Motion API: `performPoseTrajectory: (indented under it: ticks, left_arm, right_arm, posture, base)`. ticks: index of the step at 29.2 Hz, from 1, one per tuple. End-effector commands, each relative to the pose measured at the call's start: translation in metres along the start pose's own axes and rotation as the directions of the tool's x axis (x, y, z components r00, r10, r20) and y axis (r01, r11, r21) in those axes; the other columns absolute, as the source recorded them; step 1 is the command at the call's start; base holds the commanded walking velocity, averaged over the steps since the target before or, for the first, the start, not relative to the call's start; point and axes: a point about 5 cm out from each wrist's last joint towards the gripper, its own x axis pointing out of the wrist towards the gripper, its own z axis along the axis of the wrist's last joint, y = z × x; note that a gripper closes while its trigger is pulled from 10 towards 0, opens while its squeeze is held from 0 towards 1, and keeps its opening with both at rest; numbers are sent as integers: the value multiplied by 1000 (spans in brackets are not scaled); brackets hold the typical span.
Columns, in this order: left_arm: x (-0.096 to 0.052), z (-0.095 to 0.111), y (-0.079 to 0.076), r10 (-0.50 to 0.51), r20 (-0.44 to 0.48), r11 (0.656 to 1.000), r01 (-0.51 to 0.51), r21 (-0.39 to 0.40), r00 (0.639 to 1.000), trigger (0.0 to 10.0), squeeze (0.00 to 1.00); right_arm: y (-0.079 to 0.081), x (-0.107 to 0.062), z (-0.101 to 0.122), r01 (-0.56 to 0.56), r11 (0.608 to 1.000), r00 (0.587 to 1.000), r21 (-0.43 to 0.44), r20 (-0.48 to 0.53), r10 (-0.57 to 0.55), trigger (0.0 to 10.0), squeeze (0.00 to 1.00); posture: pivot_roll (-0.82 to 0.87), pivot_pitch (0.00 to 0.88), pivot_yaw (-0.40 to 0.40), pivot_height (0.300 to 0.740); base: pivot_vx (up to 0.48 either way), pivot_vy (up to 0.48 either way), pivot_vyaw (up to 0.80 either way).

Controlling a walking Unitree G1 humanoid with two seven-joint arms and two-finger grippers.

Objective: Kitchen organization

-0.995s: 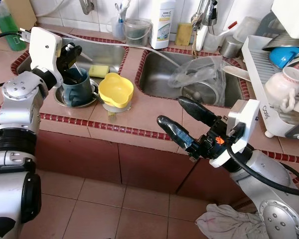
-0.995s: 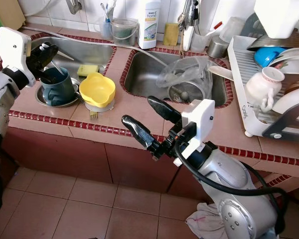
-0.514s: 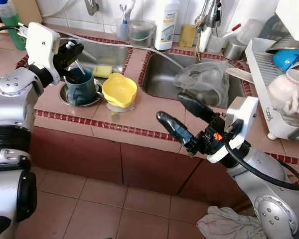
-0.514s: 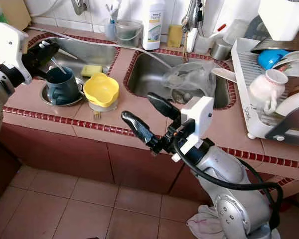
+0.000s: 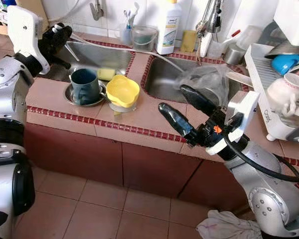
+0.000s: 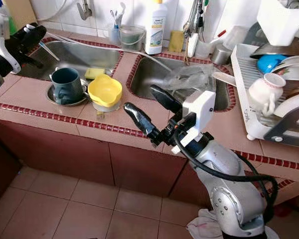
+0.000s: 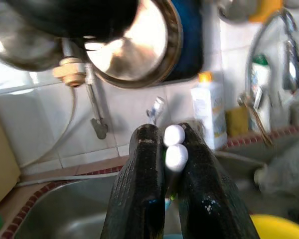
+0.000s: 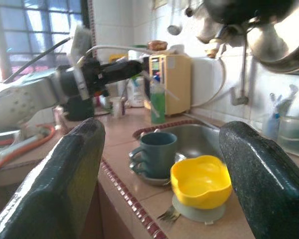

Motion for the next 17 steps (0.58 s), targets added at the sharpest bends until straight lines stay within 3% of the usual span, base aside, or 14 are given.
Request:
performPoseTrajectory:
  ticks: [1,11,17]
  left_arm:
    - [1,1,0,51,25,998,-50,-31,998,10000,0]
    - [-8,-27,-14,173,42,969,-163,-183,984,10000,0]
    - [-12,-40,-26,226,9,951,-219,-220,974,10000,0]
  right_arm:
    - [-8,-1,4,61,998,998,-24,30,-60,10000,0]
    - [-31,-2,7,306,951,944,-34,142,-298,10000,0]
    - [-39,-1,8,388,920,912,-55,167,-374,10000,0]
  posture:
    - [47,0,-35,740]
    - [43,0,-42,740]
    - [51,0,-52,740]
  base:
    - [0,0,0]
    - [0,0,0]
    - [0,0,0]
